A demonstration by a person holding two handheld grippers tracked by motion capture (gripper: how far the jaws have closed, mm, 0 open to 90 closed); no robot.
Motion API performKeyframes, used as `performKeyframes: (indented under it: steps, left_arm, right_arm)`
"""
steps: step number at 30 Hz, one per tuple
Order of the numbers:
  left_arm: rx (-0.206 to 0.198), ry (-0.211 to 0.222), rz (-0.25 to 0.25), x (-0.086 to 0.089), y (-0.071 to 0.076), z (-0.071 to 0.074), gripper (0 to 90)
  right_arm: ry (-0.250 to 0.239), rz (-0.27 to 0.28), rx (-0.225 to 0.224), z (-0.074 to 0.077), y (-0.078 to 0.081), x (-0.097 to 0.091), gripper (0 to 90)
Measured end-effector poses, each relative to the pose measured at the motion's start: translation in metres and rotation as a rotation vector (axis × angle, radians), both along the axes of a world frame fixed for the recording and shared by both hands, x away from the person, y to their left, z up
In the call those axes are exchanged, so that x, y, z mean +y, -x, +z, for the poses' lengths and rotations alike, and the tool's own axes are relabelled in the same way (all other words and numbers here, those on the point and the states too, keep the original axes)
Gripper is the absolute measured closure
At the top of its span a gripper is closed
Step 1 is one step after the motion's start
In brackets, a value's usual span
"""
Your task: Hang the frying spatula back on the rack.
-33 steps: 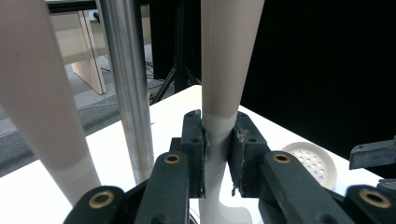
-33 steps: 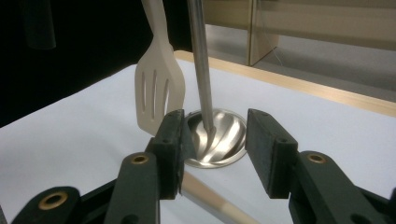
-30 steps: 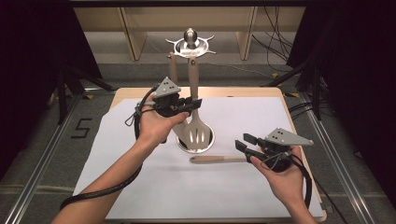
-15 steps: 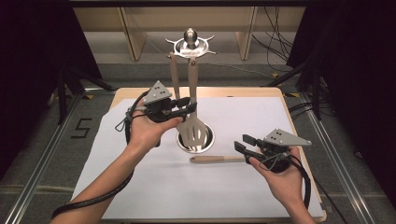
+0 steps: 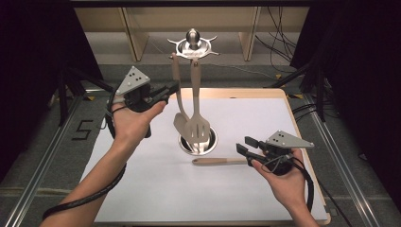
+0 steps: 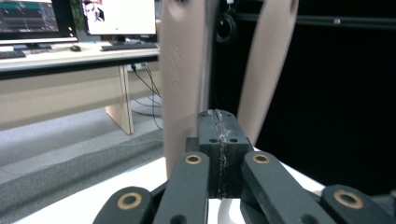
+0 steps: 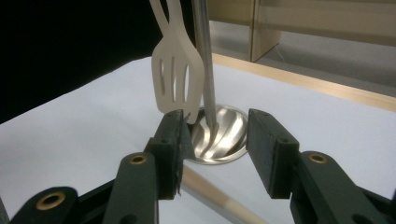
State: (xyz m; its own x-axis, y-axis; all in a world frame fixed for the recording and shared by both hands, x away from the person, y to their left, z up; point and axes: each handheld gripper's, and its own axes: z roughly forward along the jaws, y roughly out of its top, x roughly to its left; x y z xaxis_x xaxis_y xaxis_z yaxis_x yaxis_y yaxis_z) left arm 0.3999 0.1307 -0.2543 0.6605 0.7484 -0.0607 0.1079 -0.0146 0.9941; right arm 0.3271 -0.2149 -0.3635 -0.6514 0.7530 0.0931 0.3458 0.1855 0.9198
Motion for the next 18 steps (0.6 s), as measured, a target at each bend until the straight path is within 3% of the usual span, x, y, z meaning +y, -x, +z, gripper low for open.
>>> performKeyframes:
  steps: [1, 2, 5, 11, 13, 14, 15, 18]
  left_arm:
    - [-0.006, 0.007, -0.001, 0.000, -0.001, 0.002, 89.2]
    - [-0.013, 0.013, 0.001, 0.001, -0.002, 0.004, 89.2]
    - [-0.027, 0.027, 0.007, 0.002, -0.004, 0.012, 89.2]
    - [-0.055, 0.048, 0.003, 0.001, -0.002, 0.024, 89.2]
    - [-0.063, 0.053, 0.006, 0.001, -0.001, 0.027, 89.3]
    - [-0.066, 0.059, 0.007, 0.001, -0.001, 0.029, 89.2]
    - [-0.072, 0.058, 0.009, 0.001, 0.000, 0.031, 89.3]
    - [-0.084, 0.062, 0.014, 0.002, -0.001, 0.036, 89.3]
  right_arm:
    - [-0.020, -0.009, 0.039, 0.000, 0.002, 0.002, 57.7]
    - [-0.018, -0.012, 0.044, 0.001, 0.003, 0.001, 57.7]
    - [-0.026, -0.019, 0.023, -0.001, 0.002, 0.002, 57.7]
    - [-0.037, -0.007, 0.042, 0.000, 0.003, 0.003, 57.7]
    - [-0.023, -0.010, 0.029, 0.000, 0.002, 0.002, 57.7]
    - [0.003, 0.004, -0.008, 0.000, 0.000, -0.001, 57.7]
    - [-0.018, -0.011, 0.040, 0.000, 0.003, 0.001, 57.7]
    - [-0.033, -0.004, 0.027, -0.001, 0.002, 0.003, 57.7]
